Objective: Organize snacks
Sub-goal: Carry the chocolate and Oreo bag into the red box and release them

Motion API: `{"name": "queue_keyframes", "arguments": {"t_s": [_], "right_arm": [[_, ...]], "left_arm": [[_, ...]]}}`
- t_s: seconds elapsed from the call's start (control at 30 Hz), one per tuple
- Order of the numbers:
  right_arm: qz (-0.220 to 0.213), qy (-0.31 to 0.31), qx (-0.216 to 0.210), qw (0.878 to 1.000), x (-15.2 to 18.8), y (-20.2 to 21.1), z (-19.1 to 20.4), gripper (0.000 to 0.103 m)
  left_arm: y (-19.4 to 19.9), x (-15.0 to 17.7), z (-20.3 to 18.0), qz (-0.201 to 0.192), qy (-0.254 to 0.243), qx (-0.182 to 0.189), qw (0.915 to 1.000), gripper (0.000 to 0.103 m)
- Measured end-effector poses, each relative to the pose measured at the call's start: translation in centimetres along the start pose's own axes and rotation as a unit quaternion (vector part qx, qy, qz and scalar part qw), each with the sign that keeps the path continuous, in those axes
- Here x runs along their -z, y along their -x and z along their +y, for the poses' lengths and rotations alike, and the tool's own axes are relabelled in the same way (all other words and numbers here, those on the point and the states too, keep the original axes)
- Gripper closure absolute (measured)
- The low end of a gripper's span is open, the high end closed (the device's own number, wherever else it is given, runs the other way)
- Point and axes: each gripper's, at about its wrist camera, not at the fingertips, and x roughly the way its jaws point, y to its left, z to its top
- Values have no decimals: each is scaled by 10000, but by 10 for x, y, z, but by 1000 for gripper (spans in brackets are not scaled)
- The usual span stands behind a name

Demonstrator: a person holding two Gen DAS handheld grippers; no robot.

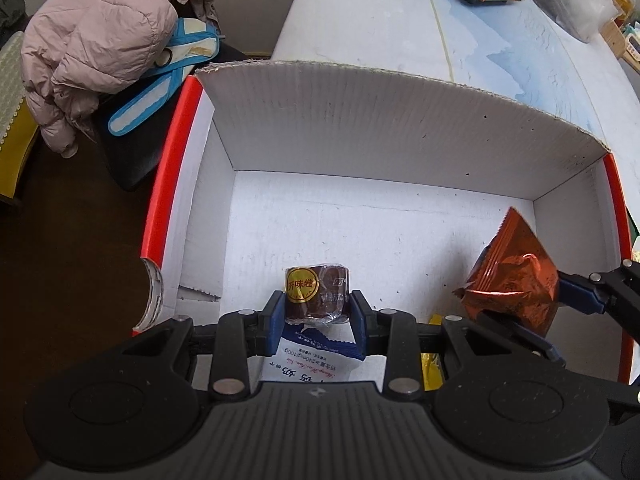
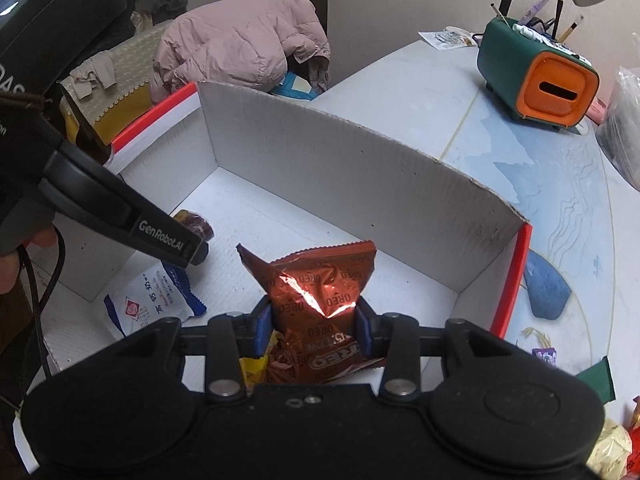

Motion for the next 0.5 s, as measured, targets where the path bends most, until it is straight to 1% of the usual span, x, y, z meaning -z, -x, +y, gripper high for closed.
{"name": "queue_keyframes", "arguments": {"t_s": [0.1,0.13,0.17,0.2,0.23,0.27,0.4,0.5], "right_arm": [[38,-44,-14,10000,0,-1,0,61],[37,-47,12,10000,0,-1,0,59],[27,-54,28,10000,1,-1,-1,57],[8,-68,25,10000,2,0,-1,56],[-12,-86,17,10000,2,2,-1,54],[-34,-106,10,9999,3,3,-2,51],[-132,-150,-15,9998,5,13,-1,49],[-220,-182,-38,9996,7,22,-2,45]], "left_arm": [[0,0,0,39,9,12,10000,70],[1,1,0,27,27,27,10000,69],[1,1,1,24,58,53,10000,67],[2,1,1,20,94,84,9999,60],[4,2,2,-6,124,108,9999,58],[5,3,3,-44,136,116,9998,58],[15,9,2,-217,108,162,9996,57],[23,14,1,-369,67,198,9991,57]]}}
